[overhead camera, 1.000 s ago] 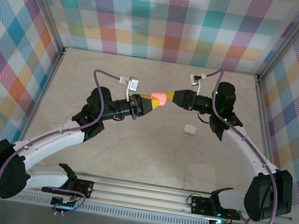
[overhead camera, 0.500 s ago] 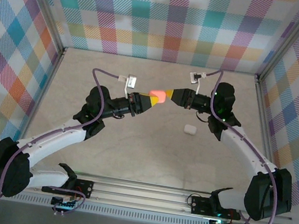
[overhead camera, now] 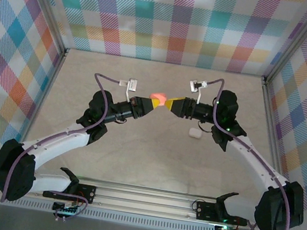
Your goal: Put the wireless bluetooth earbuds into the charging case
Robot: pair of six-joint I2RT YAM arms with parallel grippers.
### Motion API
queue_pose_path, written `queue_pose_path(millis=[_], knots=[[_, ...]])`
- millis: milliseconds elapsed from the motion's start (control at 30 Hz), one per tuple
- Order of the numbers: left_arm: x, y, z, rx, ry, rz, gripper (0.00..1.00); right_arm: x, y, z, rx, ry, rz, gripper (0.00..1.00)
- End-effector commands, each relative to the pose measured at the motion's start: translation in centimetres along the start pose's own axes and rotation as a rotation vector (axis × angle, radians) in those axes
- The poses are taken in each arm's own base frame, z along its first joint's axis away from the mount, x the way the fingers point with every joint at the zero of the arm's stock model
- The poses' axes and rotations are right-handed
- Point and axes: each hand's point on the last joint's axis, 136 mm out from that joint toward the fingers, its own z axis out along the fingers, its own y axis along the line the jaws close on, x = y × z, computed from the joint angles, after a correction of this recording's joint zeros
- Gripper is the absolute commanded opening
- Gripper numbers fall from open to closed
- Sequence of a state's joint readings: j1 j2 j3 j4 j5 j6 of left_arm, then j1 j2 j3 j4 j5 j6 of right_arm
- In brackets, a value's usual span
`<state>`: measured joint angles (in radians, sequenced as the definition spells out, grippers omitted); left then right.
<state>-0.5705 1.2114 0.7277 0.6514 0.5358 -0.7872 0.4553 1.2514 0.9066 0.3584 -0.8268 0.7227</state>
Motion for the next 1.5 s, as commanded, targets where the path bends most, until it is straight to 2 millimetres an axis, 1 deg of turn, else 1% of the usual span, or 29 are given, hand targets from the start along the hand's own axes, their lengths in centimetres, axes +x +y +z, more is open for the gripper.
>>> queue_pose_path(millis=[0,67,167,267,367,567,633,667,733,833,933,1033,1100,1200,1300,1400,1467], knots=[[-1.2,-2.3,-0.1,0.091,-0.021,0.038,0.0,-0.1,0.5,0.7,-0.024,0.03,0.009,0.67],[-1.1,-2.6,-0.2,0.1,-0.018,0.041,0.0,0.1,0.2,1.0,-0.018,0.041,0.027,0.66],[-1.1,-2.9,-0.2,0.116,-0.012,0.04,0.0,0.0,0.4,1.2,-0.044,0.045,0.032,0.63],[-1.0,-3.0,0.0,0.134,-0.006,0.027,0.0,0.0,0.5,1.5,-0.062,0.052,0.036,0.56],[-0.8,-2.9,0.3,0.157,-0.001,0.008,0.0,0.0,0.2,1.8,-0.068,0.052,0.054,0.46],[0.1,-2.9,1.0,0.188,0.042,-0.02,0.0,-0.4,-0.1,1.9,-0.075,0.016,0.056,0.34],[0.2,-2.7,1.1,0.183,0.045,-0.025,0.0,-0.4,-0.1,1.9,-0.076,0.013,0.051,0.33],[0.3,-2.6,1.0,0.18,0.046,-0.025,0.0,-0.4,-0.2,1.9,-0.073,0.012,0.053,0.34],[0.3,-2.4,0.9,0.169,0.039,-0.023,0.0,-0.5,-0.3,1.8,-0.057,0.002,0.057,0.41],[0.4,-2.1,0.9,0.151,0.043,-0.019,0.0,-1.0,-1.1,1.3,0.013,-0.051,0.067,0.41],[0.4,-2.2,0.9,0.153,0.045,-0.019,0.0,-1.5,-0.7,1.1,0.013,-0.078,0.051,0.42],[0.6,-2.1,0.9,0.152,0.049,-0.024,0.0,-1.8,-0.4,1.3,-0.009,-0.069,0.06,0.45],[0.6,-2.1,0.9,0.154,0.05,-0.026,0.0,-1.7,-0.4,1.5,-0.024,-0.064,0.064,0.44],[0.7,-2.3,0.8,0.165,0.054,-0.026,0.0,-1.5,-0.4,1.6,-0.046,-0.062,0.065,0.33],[0.8,-2.1,0.7,0.157,0.053,-0.03,0.0,-1.5,-0.3,1.8,-0.064,-0.052,0.065,0.22],[1.0,-1.7,0.7,0.135,0.055,-0.025,0.02,-1.1,-0.6,1.8,-0.054,-0.042,0.066,0.16],[1.2,-1.3,0.7,0.115,0.062,-0.017,0.04,-0.7,-1.1,1.8,-0.038,-0.029,0.073,0.14]])
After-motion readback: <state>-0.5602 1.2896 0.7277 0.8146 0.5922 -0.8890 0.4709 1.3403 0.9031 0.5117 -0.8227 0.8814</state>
